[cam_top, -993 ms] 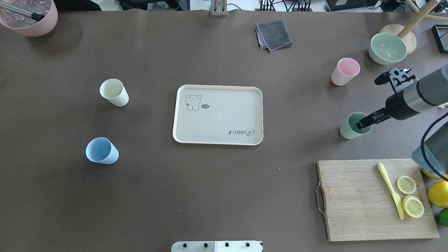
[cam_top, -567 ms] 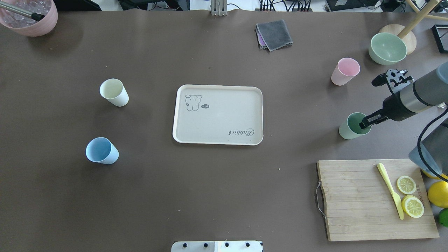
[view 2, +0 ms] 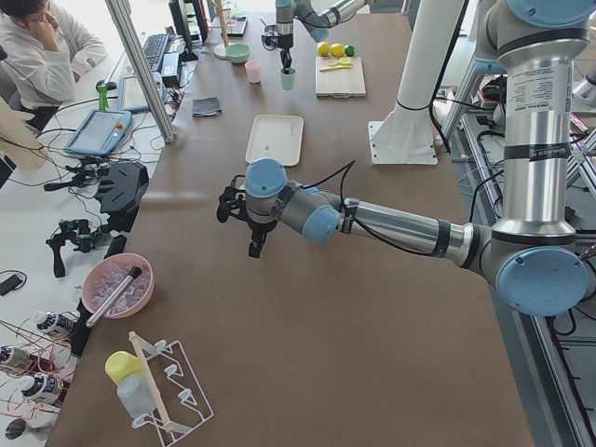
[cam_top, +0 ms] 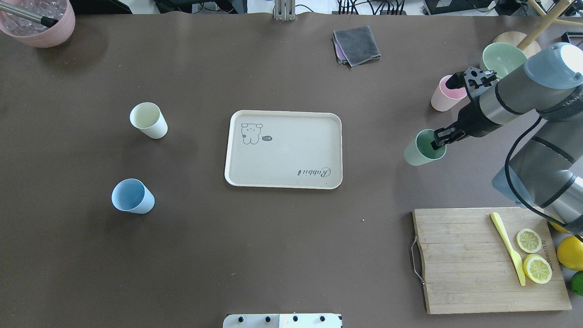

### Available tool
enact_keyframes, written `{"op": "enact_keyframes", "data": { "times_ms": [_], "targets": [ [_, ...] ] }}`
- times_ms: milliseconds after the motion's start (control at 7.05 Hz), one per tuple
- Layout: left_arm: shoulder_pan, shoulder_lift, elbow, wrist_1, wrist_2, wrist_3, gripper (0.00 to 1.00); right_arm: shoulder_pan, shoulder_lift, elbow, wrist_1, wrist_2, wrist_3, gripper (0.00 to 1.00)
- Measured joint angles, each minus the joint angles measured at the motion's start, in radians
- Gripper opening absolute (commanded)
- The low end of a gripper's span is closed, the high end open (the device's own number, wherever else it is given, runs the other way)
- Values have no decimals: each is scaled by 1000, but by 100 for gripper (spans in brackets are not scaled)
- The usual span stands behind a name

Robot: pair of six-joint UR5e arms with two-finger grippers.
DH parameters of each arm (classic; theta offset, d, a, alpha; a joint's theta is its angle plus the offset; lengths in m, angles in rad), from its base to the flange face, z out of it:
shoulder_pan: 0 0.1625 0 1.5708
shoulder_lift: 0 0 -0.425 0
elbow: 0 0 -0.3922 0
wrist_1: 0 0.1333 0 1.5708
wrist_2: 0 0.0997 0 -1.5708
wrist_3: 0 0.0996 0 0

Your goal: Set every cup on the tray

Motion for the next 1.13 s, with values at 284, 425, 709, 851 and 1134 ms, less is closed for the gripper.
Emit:
{"op": "enact_keyframes", "data": {
  "times_ms": [284, 425, 709, 851, 1134],
  "targets": [
    [225, -7, -88, -57, 155, -306, 97, -94, 137, -9, -47, -68, 150, 0],
    [324, -23, -112, -62, 209, -422, 97, -135, 210, -16, -104, -109, 202, 0],
    [467, -52, -123, -63, 299, -539, 97, -194, 308, -53, -169, -169, 269, 14],
    [518, -56, -118, -63, 341, -555, 95, -210, 328, -74, -173, -192, 279, 76],
    [583, -60, -99, -63, 386, -561, 82, -220, 349, -92, -173, -222, 283, 92]
  ]
}}
